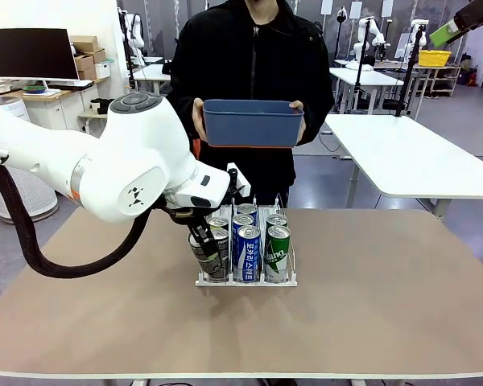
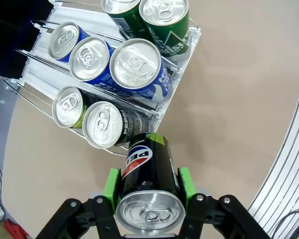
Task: Fill the beverage cans into the dispenser.
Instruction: Place the picked Pepsi coke in the line of the Automatic Can Dispenser with the same cans.
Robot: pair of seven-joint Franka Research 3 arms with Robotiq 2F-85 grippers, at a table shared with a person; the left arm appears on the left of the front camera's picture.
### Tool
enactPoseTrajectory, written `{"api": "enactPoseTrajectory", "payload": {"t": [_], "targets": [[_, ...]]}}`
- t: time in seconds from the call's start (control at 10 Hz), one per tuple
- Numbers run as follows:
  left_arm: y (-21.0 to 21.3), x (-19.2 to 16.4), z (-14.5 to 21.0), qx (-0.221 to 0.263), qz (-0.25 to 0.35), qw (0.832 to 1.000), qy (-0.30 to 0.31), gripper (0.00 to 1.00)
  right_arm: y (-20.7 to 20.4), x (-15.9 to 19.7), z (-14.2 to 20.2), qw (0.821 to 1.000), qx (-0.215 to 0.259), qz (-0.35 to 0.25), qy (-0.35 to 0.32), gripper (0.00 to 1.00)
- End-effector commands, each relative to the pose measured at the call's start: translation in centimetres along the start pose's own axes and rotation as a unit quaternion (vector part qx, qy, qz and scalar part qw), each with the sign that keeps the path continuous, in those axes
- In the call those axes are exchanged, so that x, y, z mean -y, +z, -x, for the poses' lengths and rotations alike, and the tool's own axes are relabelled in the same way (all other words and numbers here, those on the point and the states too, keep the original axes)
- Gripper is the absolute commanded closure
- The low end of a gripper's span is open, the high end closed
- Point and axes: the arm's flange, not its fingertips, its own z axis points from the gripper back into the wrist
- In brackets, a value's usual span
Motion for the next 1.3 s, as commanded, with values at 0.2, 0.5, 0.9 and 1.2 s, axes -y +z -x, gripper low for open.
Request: {"api": "enactPoseTrajectory", "payload": {"t": [0.2,0.5,0.9,1.2], "targets": [[-1.9,-1.9,-1.4,0.021,-0.028,0.999,-0.003,0.42,-0.1,0.0,0.1,1.000,0.000,-0.002,0.000,0.00],[-3.2,-2.8,-2.4,0.038,-0.023,0.999,0.014,0.42,-0.1,0.0,0.1,1.000,0.000,-0.002,0.000,0.00],[-4.7,-3.6,-3.0,0.013,0.005,1.000,0.018,0.42,-0.1,0.0,0.1,1.000,0.000,-0.002,0.000,0.00],[-5.8,-3.4,-3.2,-0.016,0.044,0.999,0.015,0.42,-0.1,0.0,0.1,1.000,0.000,-0.002,0.000,0.00]]}}
